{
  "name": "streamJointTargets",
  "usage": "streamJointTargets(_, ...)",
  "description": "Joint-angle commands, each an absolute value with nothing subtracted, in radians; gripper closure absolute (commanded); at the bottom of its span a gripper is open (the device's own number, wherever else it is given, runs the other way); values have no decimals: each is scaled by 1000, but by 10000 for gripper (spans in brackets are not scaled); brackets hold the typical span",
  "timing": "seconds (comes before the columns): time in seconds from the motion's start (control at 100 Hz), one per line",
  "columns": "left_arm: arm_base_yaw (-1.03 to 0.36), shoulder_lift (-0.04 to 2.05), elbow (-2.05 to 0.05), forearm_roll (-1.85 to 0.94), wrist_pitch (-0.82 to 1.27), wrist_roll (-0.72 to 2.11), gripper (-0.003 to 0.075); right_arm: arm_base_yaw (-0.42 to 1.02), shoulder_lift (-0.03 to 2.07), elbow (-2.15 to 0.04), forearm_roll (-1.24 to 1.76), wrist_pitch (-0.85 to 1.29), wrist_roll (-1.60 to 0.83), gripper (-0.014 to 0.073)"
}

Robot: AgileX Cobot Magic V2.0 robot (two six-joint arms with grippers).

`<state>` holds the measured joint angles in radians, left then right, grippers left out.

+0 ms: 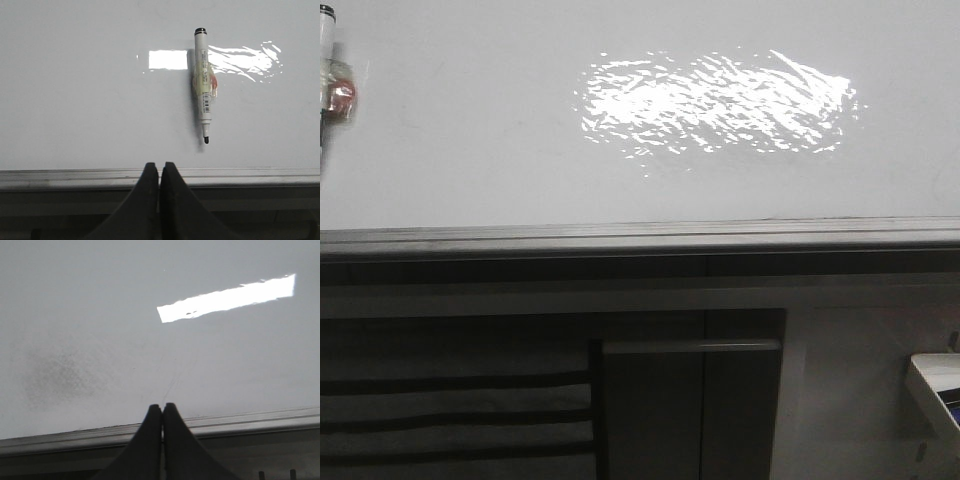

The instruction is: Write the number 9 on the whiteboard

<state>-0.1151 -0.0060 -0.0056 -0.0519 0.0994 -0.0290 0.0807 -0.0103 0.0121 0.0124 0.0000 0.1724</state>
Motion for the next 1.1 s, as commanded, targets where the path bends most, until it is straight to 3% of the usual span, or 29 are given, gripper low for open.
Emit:
streamJointTargets(0.0,-112,-32,23,-61,21,-34,741,75,-28,39,13,-85,165,666)
streamJointTargets(0.53,-112,-32,23,-61,21,-34,741,75,-28,39,13,-85,165,666)
streamJointTargets(0.85,-112,-32,21,-61,-94,-34,741,75,-28,39,13,-104,165,666)
streamJointTargets(1.09,-112,-27,-107,-61,-75,-34,741,75,-26,-66,-35,-39,165,666)
